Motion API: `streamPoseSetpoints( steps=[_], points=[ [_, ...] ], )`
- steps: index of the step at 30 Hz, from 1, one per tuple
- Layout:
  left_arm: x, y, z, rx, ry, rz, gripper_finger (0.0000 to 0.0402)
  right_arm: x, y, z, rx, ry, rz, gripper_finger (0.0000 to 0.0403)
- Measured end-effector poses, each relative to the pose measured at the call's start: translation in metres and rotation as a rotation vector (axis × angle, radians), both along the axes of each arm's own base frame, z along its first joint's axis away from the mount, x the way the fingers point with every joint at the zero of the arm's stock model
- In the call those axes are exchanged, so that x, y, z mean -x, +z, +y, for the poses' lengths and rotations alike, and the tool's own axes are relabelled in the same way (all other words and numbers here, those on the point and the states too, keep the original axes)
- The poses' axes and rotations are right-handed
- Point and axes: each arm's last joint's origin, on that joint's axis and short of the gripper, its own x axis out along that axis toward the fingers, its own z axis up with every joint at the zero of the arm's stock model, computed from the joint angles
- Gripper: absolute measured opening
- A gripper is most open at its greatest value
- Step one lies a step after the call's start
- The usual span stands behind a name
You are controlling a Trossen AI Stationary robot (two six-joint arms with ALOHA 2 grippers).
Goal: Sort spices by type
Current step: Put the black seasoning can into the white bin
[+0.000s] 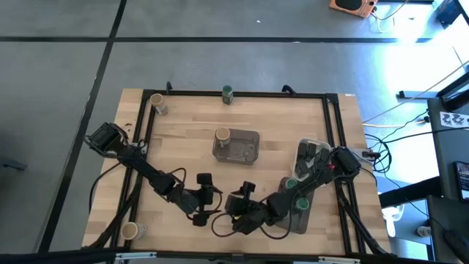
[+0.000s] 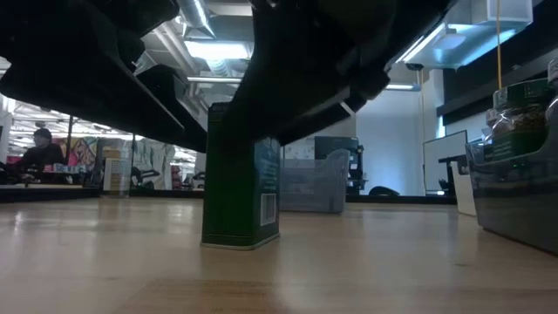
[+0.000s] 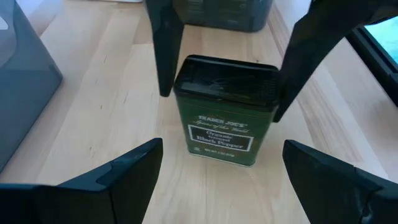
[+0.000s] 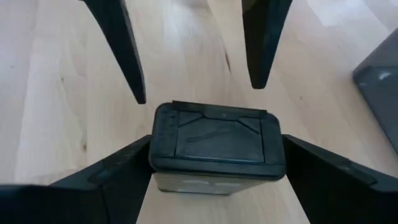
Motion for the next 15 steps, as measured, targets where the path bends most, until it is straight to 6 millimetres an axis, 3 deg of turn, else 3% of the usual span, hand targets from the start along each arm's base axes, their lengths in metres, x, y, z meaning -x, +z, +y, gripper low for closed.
streamPoseSetpoints(
  steps=[4,9,15],
  points=[
    [0.0,0.0,0.0,-0.005,-0.003,-0.001,0.0329,-0.0018,0.0015,0.0012,-0.005,0.013,-0.02,0.0328],
    [0.0,0.0,0.0,-0.004,-0.003,0.0,0.0329,-0.0032,-0.0012,0.0024,0.009,0.035,-0.019,0.0274],
    [0.0,0.0,0.0,-0.005,-0.003,0.0,0.0329,-0.0015,0.0017,0.002,0.046,0.053,-0.009,0.0271]
  ],
)
